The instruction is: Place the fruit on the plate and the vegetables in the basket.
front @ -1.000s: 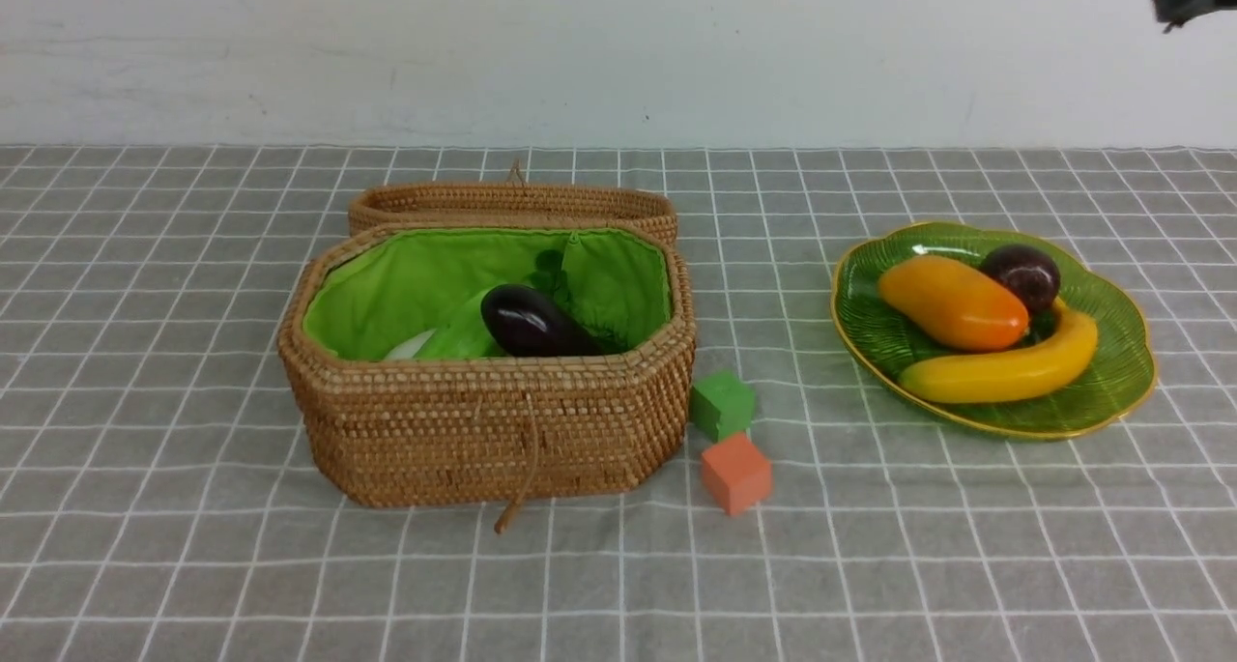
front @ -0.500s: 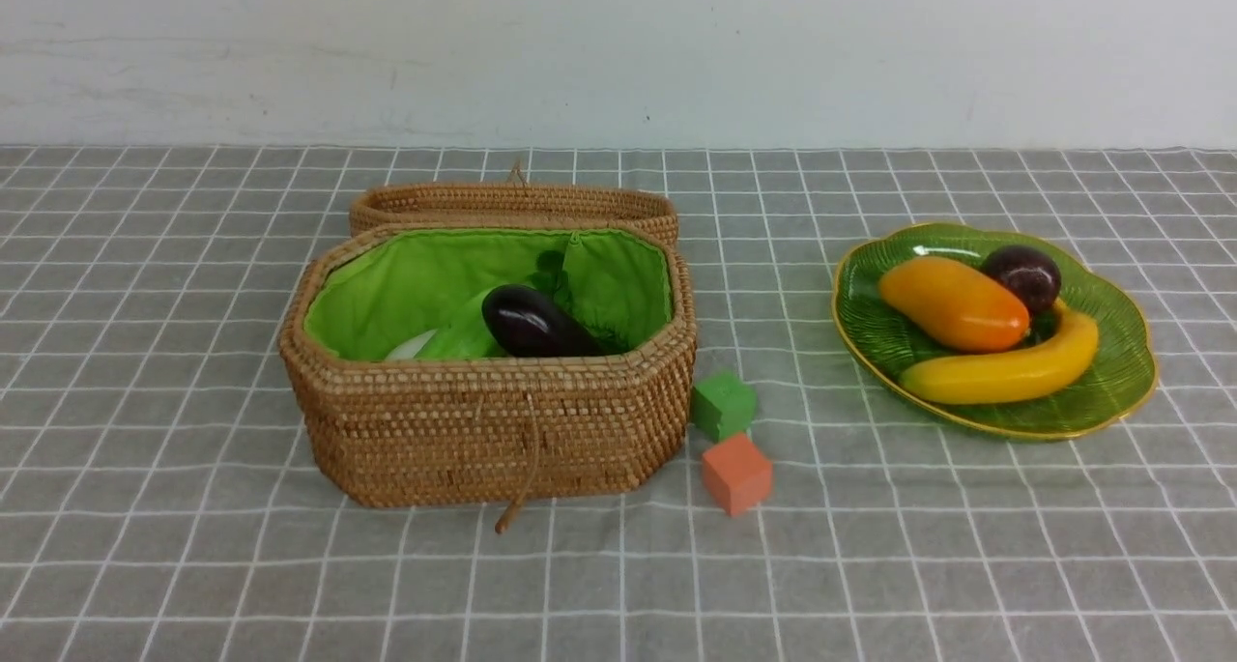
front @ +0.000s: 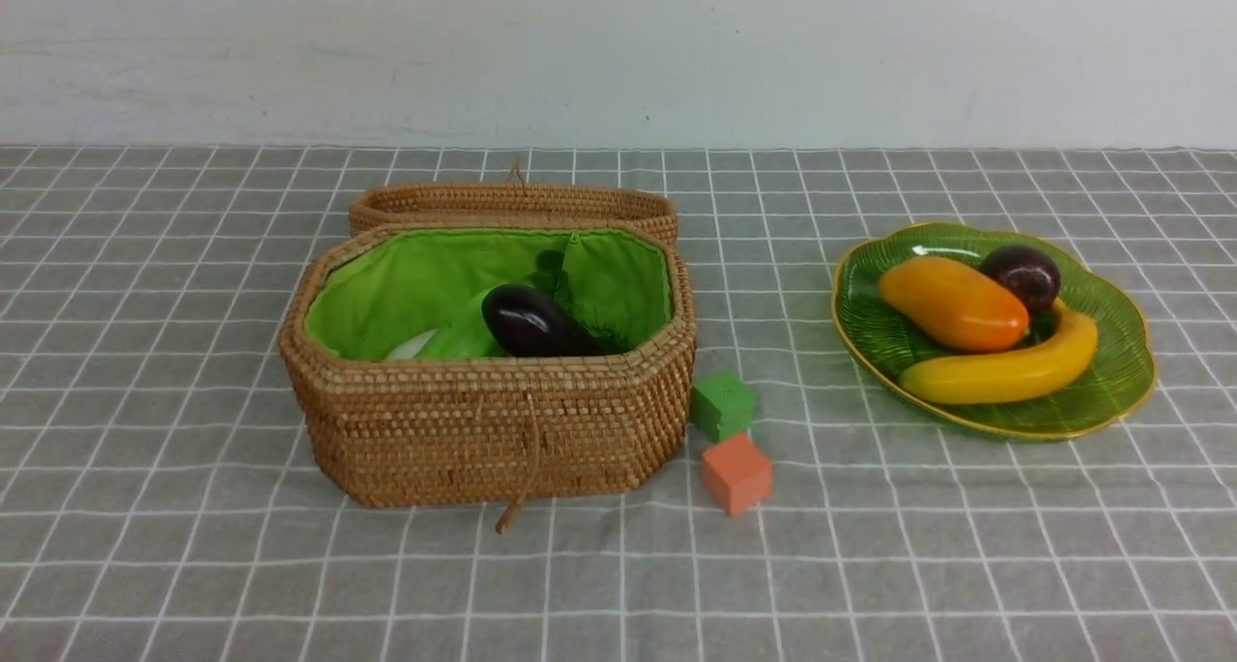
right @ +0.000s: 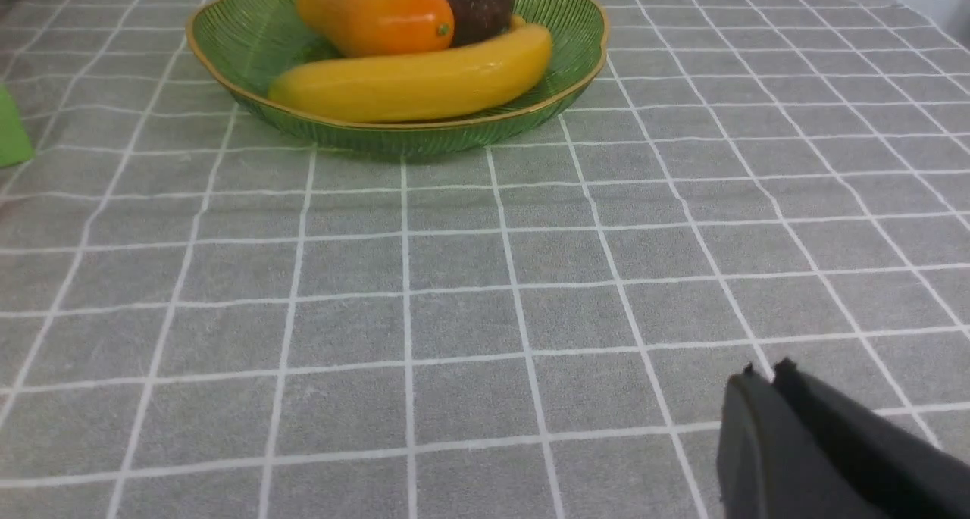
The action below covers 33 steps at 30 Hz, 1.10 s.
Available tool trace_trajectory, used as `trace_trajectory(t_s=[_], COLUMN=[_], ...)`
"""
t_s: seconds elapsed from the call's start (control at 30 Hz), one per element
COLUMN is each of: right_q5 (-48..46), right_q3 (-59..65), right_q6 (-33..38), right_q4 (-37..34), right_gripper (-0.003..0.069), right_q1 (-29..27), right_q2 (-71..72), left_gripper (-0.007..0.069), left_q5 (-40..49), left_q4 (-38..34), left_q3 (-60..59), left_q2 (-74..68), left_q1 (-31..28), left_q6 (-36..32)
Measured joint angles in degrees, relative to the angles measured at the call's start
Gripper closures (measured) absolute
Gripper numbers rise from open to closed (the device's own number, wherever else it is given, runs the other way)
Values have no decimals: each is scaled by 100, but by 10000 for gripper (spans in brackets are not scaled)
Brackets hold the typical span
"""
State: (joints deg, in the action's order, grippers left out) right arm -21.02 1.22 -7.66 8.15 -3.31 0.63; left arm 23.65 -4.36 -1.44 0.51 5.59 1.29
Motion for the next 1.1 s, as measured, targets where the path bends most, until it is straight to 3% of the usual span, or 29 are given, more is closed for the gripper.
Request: trace_trajectory(t_s=[1.1], right_q5=[-5], right_q3=[1], right_q6=[-7], right_q4=[-104], right_gripper=[596], right_q1=[0], right_q2=[0], left_gripper=[386], left_q5=[0], left_q4=[0], left_q3=[0], left_q2=[0], left_q1=[0], left_q6=[0])
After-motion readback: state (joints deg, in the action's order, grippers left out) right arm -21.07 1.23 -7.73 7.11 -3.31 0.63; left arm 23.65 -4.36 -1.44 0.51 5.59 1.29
